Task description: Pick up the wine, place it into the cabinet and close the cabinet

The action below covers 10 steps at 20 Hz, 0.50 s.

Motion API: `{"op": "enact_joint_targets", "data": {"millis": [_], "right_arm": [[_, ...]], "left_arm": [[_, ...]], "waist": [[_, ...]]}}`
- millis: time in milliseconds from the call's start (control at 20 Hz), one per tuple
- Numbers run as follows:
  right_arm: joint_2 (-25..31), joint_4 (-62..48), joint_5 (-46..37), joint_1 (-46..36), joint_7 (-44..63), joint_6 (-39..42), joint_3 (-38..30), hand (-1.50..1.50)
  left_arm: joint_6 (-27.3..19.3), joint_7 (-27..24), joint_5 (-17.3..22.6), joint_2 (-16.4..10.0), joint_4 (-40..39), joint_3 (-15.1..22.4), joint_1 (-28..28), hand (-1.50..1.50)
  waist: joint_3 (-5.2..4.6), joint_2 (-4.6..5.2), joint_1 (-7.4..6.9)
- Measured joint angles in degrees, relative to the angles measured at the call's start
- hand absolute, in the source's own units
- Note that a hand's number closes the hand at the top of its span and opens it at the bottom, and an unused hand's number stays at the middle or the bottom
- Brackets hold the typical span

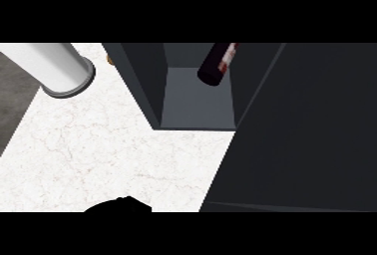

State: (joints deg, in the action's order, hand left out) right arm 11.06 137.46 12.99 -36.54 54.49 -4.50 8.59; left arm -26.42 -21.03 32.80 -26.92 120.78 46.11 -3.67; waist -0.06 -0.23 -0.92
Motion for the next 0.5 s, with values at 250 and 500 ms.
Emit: {"op": "enact_joint_targets", "data": {"millis": [250, 500], "right_arm": [[-4.2, -0.3, 0.6, -0.4, 1.9, -0.9, 5.9, 1.5], [-8.2, -1.3, -0.8, -2.8, 3.6, -3.1, 13.5, 1.5]], "left_arm": [[7.2, -3.5, 5.5, -7.0, 3.3, -7.0, -6.0, 1.5], [15.1, -7.5, 11.9, -13.4, 3.5, -17.0, -12.1, 1.5]], "waist": [[0.15, 0.23, -0.24], [0.03, 0.04, -0.42]]}}
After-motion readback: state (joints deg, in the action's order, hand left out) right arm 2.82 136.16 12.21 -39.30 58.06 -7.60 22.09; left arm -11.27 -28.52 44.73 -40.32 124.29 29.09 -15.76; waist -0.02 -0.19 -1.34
